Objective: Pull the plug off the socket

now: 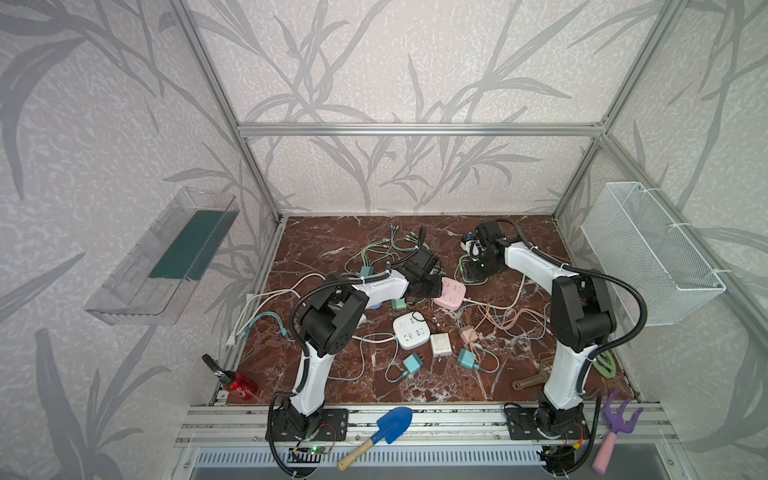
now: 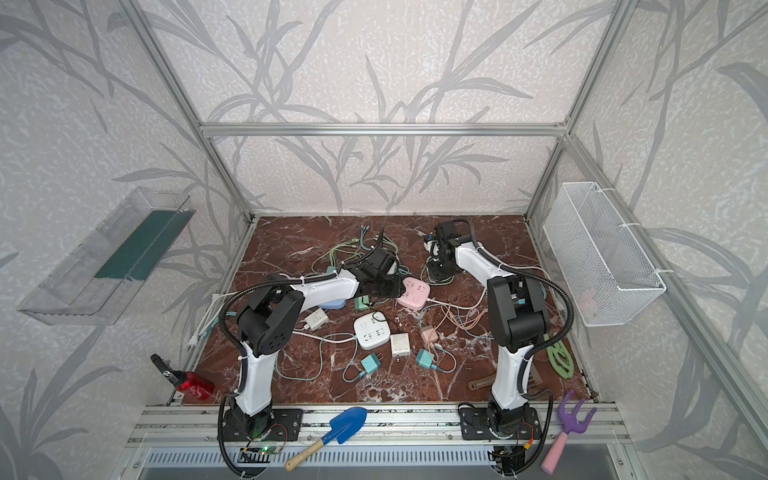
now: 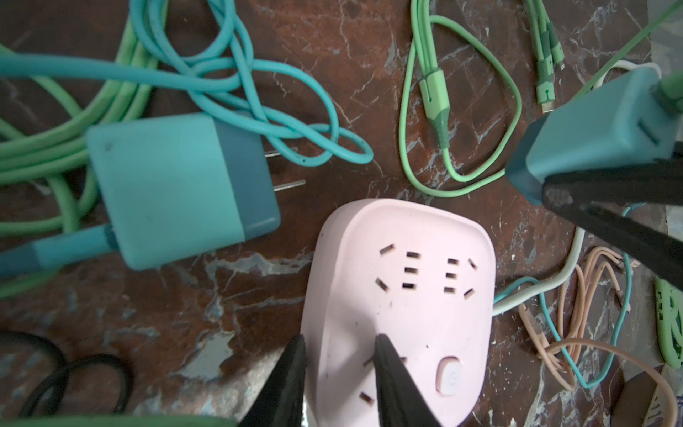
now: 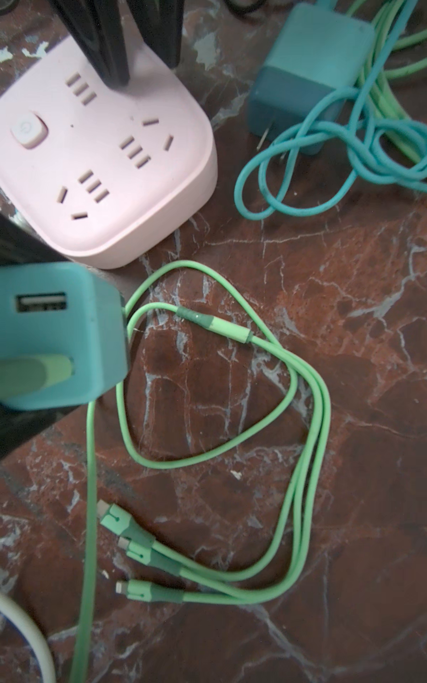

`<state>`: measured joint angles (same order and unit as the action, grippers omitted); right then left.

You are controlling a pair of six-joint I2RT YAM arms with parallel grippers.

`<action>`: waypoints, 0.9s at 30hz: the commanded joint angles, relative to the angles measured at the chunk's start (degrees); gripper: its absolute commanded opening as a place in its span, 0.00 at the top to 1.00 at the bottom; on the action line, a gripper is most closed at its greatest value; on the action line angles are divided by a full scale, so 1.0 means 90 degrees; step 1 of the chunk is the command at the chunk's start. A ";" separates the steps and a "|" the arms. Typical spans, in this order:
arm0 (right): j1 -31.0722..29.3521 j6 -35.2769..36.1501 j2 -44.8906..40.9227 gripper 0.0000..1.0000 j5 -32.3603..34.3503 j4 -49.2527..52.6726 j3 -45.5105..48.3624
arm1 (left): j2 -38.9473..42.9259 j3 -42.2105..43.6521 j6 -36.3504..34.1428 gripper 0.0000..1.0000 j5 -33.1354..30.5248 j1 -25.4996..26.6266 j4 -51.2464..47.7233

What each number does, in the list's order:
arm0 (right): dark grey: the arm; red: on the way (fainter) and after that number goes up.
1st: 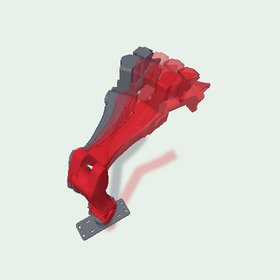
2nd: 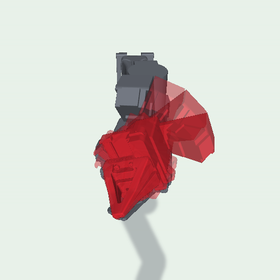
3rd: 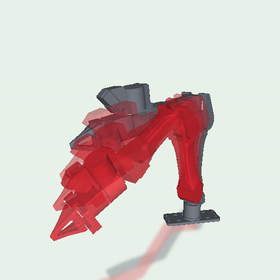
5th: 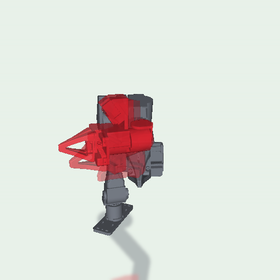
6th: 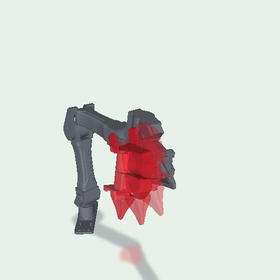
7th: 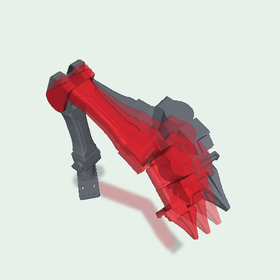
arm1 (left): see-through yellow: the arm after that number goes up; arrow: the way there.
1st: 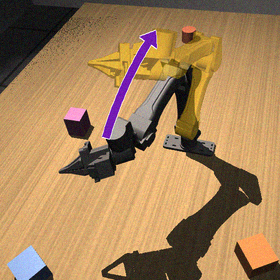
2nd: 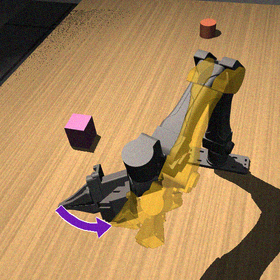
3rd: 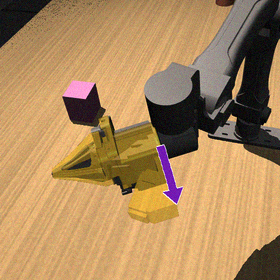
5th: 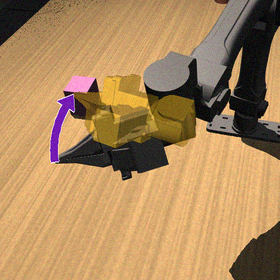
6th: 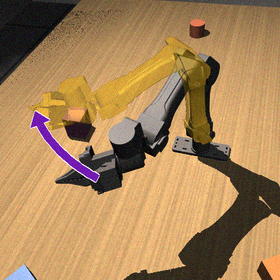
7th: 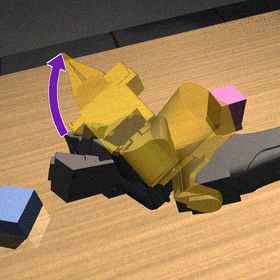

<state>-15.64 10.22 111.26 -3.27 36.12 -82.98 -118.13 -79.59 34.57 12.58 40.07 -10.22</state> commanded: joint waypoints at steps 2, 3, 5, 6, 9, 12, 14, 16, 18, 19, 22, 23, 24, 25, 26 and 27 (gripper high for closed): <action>0.0020 -0.0068 0.0251 0.69 0.0145 0.0529 -0.0285 | 0.0409 0.0239 -0.0001 0.66 -0.0146 0.0049 -0.0191; 0.0019 -0.0065 0.0264 0.69 0.0143 0.0566 -0.0310 | 0.0460 0.0290 -0.0003 0.65 -0.0182 0.0052 -0.0172; 0.0019 -0.0059 0.0266 0.68 0.0138 0.0630 -0.0331 | 0.0597 0.0369 -0.0031 0.64 -0.0243 0.0052 -0.0146; 0.0019 -0.0057 0.0271 0.68 0.0138 0.0664 -0.0340 | 0.0655 0.0403 -0.0041 0.63 -0.0259 0.0049 -0.0116; 0.0019 -0.0053 0.0274 0.68 0.0164 0.0804 -0.0379 | 0.0814 0.0484 -0.0046 0.61 -0.0271 0.0054 -0.0066; 0.0013 -0.0042 0.0339 0.68 0.0255 0.0913 -0.0413 | 0.0912 0.0530 -0.0071 0.61 -0.0268 0.0049 -0.0060; 0.0019 -0.0032 0.0406 0.67 0.0251 0.1020 -0.0482 | 0.0966 0.0563 -0.0066 0.61 -0.0207 0.0049 -0.0039; 0.0019 -0.0023 0.0490 0.66 0.0246 0.1138 -0.0580 | 0.1013 0.0605 -0.0071 0.61 -0.0168 0.0049 -0.0037; 0.0019 -0.0016 0.0565 0.65 0.0256 0.1250 -0.0675 | 0.1060 0.0673 -0.0049 0.61 -0.0157 0.0049 -0.0031; 0.0009 -0.0021 0.0609 0.64 0.0288 0.1298 -0.0715 | 0.1103 0.0725 -0.0042 0.61 -0.0178 0.0049 -0.0007; 0.0009 -0.0025 0.0656 0.60 0.0346 0.1366 -0.0770 | 0.1217 0.0854 -0.0007 0.61 -0.0197 0.0049 0.0026; 0.0007 -0.0026 0.0671 0.59 0.0361 0.1372 -0.0780 | 0.1271 0.0900 0.0002 0.61 -0.0212 0.0050 0.0062; 0.0009 -0.0033 0.0667 0.58 0.0363 0.1377 -0.0780 | 0.1310 0.0942 0.0014 0.61 -0.0225 0.0054 0.0097; 0.0008 -0.0047 0.0670 0.58 0.0363 0.1368 -0.0789 | 0.1371 0.0993 0.0031 0.60 -0.0235 0.0049 0.0151; 0.0001 -0.0058 0.0671 0.56 0.0345 0.1373 -0.0797 | 0.1440 0.1037 0.0036 0.60 -0.0243 0.0050 0.0195; 0.0009 -0.0065 0.0673 0.54 0.0320 0.1366 -0.0801 | 0.1482 0.1064 0.0036 0.59 -0.0250 0.0049 0.0234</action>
<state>-15.64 10.00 116.60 -0.67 46.00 -88.40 -108.33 -70.72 34.48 11.44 40.25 -9.91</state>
